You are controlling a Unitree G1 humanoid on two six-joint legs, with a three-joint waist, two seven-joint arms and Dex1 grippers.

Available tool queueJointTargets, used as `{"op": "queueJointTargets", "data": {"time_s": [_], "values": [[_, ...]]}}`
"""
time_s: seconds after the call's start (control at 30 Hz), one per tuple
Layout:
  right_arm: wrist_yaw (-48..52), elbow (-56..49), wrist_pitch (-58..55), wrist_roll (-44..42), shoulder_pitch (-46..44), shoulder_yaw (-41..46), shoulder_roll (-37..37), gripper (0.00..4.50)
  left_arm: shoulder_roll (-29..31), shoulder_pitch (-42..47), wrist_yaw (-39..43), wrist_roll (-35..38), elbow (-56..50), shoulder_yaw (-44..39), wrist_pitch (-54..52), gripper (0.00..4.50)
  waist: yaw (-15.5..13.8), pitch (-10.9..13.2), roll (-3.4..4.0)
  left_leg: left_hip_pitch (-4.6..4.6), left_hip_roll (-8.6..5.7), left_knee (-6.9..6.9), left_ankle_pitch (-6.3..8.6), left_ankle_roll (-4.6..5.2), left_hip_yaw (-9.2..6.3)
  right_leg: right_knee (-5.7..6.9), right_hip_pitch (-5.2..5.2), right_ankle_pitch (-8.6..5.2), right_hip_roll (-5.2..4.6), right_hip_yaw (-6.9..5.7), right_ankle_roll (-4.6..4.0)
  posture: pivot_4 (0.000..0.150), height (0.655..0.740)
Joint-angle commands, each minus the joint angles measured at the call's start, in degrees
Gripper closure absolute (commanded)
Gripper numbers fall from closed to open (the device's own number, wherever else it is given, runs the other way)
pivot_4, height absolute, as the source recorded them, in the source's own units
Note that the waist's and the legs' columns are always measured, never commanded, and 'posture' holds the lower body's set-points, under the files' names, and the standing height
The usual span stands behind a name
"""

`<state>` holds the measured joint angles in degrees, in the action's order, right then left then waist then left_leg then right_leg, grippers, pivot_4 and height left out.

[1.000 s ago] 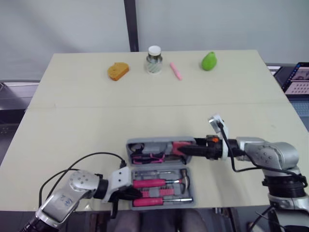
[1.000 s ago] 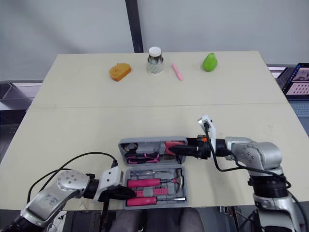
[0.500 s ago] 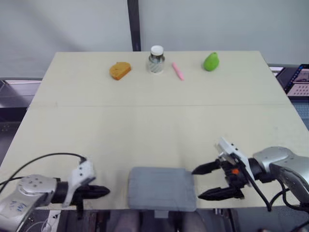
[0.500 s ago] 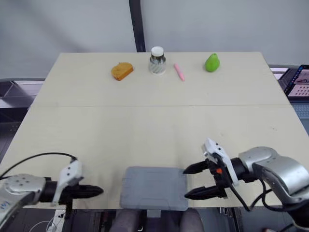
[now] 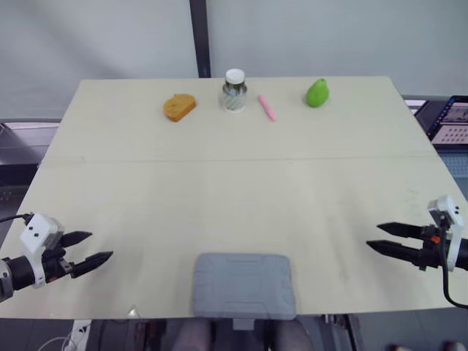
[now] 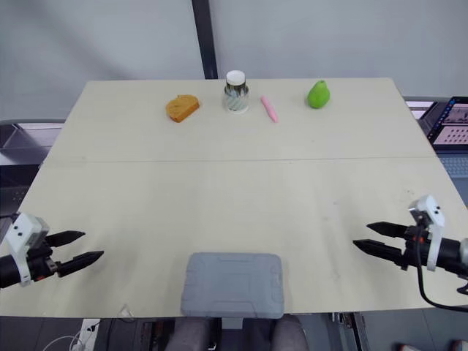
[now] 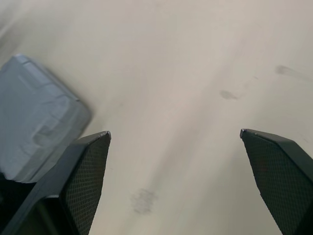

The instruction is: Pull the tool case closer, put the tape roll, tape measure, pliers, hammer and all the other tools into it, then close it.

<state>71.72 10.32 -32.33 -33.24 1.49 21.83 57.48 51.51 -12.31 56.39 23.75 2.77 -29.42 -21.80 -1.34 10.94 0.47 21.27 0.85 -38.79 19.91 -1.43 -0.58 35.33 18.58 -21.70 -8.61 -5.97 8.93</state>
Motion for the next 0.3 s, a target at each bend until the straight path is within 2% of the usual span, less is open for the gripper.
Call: {"op": "queueJointTargets", "data": {"time_s": [0.03, 0.3], "values": [[1.3, 3.2, 3.7, 1.4, 0.2, 1.3, -0.1, 0.00, 0.8, 2.0, -0.8, -0.9, 3.1, -1.7, 2.3, 0.08, 0.1, 0.0, 0.00, 0.00, 0.00, 0.00, 0.00, 0.00, 0.01, 0.01, 0.00, 0.00, -0.01, 0.00, 0.00, 0.150, 0.7400], [0.6, 4.2, 5.5, 2.2, 0.2, 0.7, -1.9, 0.00, -0.4, 6.5, -2.3, -2.0, 5.1, 1.7, 3.7, 0.08, 0.1, 0.0, 0.00, -0.02, 0.01, 0.00, 0.00, 0.00, 0.05, 0.03, 0.02, 0.00, -0.01, 0.01, 0.00, 0.150, 0.7400]]}}
